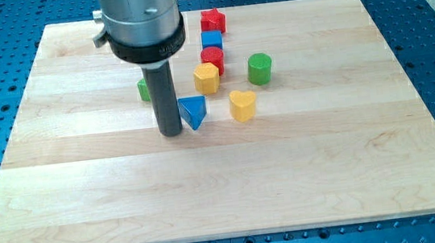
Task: Put your hand diagonally bottom right to the yellow heart
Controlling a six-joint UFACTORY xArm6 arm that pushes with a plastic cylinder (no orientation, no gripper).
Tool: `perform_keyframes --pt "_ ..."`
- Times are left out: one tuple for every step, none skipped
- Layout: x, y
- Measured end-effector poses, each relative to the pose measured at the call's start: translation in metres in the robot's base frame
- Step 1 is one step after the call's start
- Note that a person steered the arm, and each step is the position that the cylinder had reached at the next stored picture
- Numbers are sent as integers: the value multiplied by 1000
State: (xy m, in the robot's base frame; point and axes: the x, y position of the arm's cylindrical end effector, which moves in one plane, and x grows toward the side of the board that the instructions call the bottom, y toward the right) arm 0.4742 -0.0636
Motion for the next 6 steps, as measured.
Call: perform_keyframes --pt "15 0" --pt "21 1" --pt "29 24" --pt "51 69" --pt "59 124" --pt "58 125"
